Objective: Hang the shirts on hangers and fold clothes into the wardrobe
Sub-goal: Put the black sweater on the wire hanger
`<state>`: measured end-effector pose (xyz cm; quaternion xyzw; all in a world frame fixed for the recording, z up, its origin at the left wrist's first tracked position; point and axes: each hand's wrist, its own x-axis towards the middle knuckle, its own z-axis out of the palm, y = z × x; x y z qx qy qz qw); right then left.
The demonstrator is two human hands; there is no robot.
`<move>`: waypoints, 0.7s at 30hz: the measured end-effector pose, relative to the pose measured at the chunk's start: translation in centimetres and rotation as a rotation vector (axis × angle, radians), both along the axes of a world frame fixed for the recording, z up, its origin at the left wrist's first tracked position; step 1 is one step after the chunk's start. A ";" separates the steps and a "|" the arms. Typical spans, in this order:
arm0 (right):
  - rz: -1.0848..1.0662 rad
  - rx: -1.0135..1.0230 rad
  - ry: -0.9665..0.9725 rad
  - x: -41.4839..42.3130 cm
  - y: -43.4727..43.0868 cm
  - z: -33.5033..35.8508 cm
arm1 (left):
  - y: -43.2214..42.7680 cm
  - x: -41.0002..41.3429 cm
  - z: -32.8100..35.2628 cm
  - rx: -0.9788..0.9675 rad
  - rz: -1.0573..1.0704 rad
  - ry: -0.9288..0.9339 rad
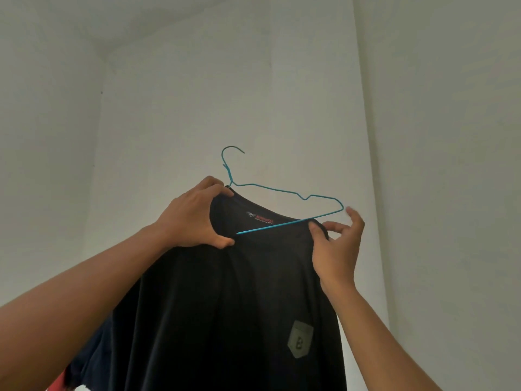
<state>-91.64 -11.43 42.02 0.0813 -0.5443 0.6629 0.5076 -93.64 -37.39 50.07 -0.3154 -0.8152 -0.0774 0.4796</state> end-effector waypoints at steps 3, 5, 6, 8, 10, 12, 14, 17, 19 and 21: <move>-0.030 0.088 -0.056 -0.4 0.4 0.5 | -0.3 -0.3 -0.7 0.015 -0.003 -0.006; -0.056 0.150 -0.071 -0.6 0.8 0.6 | -0.6 -0.4 -1.1 0.021 0.000 -0.013; -0.067 0.168 -0.067 -0.7 1.0 0.6 | -0.7 -0.4 -1.2 0.025 0.004 -0.017; -0.106 0.204 -0.050 -0.9 1.3 0.5 | -0.7 -0.4 -1.4 0.051 0.011 -0.022; -0.156 0.227 -0.033 -1.1 1.4 0.2 | -0.6 -0.4 -1.6 0.087 0.011 -0.032; -0.191 0.231 -0.020 -1.3 1.6 -0.2 | -0.6 -0.4 -1.7 0.113 0.008 -0.053; -0.210 0.246 -0.016 -1.3 1.9 -0.5 | -1.0 -0.6 -1.8 0.127 -0.004 -0.062; -0.149 0.212 -0.028 -1.4 2.5 -0.6 | -1.8 -1.2 -2.2 0.130 -0.032 -0.053; -0.028 0.130 -0.057 -1.6 2.9 -0.4 | -2.2 -1.6 -2.5 0.143 -0.062 -0.041; 0.092 0.052 -0.091 -1.8 3.1 -0.3 | -2.4 -1.9 -2.7 0.138 -0.074 -0.038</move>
